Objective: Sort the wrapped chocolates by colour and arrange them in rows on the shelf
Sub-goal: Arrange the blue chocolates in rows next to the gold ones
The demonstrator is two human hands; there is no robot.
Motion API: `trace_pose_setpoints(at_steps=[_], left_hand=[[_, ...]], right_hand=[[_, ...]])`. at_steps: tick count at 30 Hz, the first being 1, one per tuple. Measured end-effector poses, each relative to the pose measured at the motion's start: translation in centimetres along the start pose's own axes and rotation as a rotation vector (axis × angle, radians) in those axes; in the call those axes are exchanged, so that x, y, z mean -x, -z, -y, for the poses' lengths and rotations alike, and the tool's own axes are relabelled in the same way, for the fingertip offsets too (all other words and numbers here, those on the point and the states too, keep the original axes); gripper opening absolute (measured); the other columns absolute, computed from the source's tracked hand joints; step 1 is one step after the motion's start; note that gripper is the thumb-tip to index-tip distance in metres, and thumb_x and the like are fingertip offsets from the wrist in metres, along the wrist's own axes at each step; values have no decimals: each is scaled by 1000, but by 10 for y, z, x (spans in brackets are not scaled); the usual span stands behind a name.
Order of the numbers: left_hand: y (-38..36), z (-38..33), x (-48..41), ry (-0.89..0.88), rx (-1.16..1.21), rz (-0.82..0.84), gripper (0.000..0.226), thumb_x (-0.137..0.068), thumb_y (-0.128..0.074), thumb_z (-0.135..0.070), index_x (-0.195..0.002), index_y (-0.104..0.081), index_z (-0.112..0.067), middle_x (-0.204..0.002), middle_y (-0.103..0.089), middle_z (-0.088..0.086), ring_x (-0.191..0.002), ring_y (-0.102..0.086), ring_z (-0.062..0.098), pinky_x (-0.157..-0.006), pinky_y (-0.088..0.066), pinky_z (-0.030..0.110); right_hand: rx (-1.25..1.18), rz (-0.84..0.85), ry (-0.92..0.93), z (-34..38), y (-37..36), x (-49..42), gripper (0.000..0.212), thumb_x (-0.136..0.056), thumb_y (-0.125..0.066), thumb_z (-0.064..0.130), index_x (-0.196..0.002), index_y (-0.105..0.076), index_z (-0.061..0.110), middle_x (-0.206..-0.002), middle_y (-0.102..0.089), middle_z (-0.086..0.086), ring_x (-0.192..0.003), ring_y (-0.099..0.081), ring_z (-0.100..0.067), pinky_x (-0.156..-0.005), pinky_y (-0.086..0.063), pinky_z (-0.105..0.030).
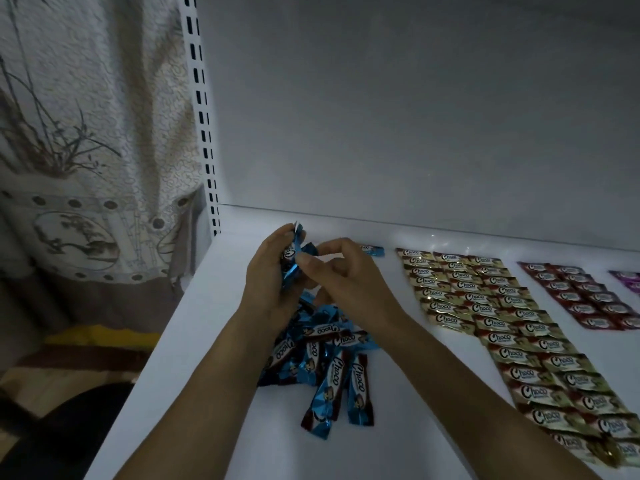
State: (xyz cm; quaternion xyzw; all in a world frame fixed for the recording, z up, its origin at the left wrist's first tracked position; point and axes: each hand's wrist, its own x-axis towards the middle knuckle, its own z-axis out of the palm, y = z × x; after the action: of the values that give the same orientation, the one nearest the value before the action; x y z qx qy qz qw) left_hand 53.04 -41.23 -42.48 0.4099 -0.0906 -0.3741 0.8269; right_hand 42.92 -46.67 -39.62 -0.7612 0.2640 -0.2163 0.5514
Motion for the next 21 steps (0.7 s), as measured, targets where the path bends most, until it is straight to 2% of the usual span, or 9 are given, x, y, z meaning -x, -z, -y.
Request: trace_pose_setpoints(at_steps=[3,6,8,14,18,21], left_hand=[[0,-1,2,37,40,22,15,-94,-58,-21,-86,-68,-13,-75,-69,1,-65,-66,10,-59,-55,24],[2,-1,-1,58,16,14,18,-94,-56,-23,-84,-66,-12,-74,-66,3,-65,-61,13,-62,-50,25],[5,-1,-5,73,19,22,18,-95,-56,-24,-86,-64,-11,-75,-62,4,-63,-56,12,-62,-44,26],[2,-2,-6,132,112,-15,14,-95,-56,-19,-85,-63,-11,-72,-61,3,-53,-57,8,-40,-44,15],[2,-2,-6,232,220,-50,18,-94,-57,-16,-80,-64,-7,-64,-64,4,-47,-58,7,-39,-46,14],[4,-2,-8,267,316,-59,19,-96,-52,-13,-81,-59,-5,-57,-59,3,-42,-52,5,-37,-43,12]], right_hand=[[-11,-44,41,-1,-5,-3,25,-89,-64,33,-107,-56,18,-83,-70,-12,-60,-63,-9,-66,-56,-29],[-13,-49,117,0,-4,-6,4,-92,-61,15,-93,-61,19,-70,-68,-1,-56,-62,-5,-57,-50,-18],[-32,-66,144,1,-1,-7,10,-91,-60,9,-85,-62,17,-65,-68,3,-56,-64,-6,-56,-50,-18],[-80,-59,174,0,11,-6,11,-92,-58,7,-85,-61,14,-67,-70,3,-58,-64,-12,-57,-49,-21],[-77,-97,202,-4,11,-4,10,-92,-58,7,-85,-62,13,-67,-70,3,-56,-63,-10,-55,-47,-20],[-76,-138,231,3,11,-4,6,-92,-59,8,-86,-62,8,-66,-69,-1,-53,-61,-11,-52,-46,-18]])
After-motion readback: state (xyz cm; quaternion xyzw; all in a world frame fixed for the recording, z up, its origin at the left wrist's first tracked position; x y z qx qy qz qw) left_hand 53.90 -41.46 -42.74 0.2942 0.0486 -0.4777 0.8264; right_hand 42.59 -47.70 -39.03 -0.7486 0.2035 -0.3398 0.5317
